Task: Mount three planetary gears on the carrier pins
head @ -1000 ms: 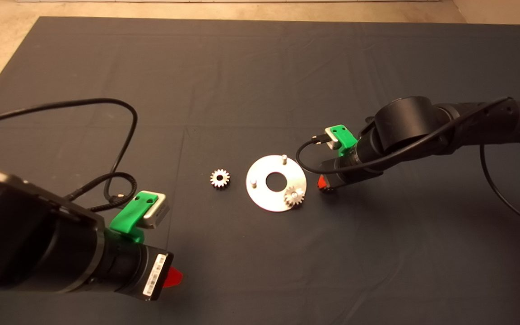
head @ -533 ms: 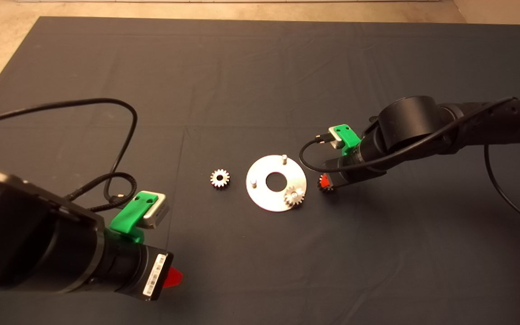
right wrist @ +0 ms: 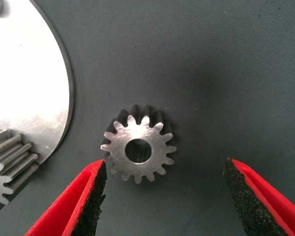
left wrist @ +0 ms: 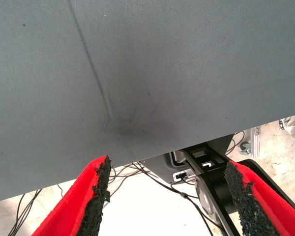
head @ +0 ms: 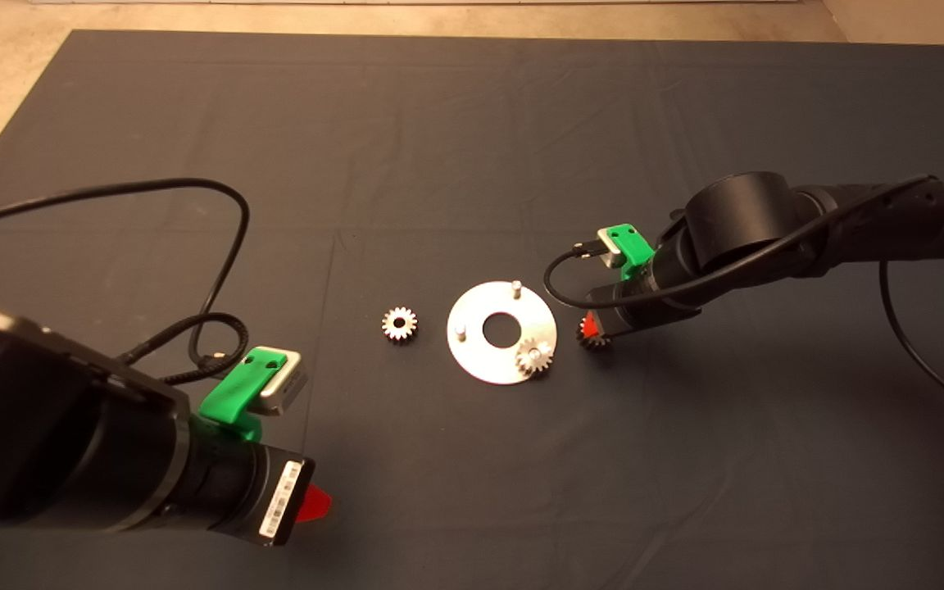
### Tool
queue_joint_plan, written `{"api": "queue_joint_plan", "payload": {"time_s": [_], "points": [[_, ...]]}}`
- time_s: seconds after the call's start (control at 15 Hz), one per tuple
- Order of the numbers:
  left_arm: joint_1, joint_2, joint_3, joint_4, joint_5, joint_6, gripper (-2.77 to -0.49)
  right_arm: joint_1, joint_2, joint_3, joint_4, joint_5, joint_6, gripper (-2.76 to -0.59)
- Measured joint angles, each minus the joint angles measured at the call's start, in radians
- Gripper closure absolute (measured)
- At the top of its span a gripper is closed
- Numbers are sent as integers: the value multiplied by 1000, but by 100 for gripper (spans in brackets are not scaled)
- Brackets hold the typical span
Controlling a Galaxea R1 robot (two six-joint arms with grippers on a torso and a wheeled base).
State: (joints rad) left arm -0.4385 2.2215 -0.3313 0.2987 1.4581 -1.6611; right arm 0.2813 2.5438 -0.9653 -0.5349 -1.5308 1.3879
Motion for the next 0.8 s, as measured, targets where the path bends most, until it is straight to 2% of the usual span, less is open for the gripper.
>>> {"api": "queue_joint_plan", "payload": {"time_s": [0.33, 0.47, 0.8], "points": [[0, 0, 0, 0, 0, 0, -164, -1, 5, -17, 0, 0, 0, -176], [0, 0, 0, 0, 0, 0, -164, -3, 5, -22, 0, 15, 0, -176], [0, 0, 0, 0, 0, 0, -164, -15, 6, -22, 0, 19, 0, -176]]}}
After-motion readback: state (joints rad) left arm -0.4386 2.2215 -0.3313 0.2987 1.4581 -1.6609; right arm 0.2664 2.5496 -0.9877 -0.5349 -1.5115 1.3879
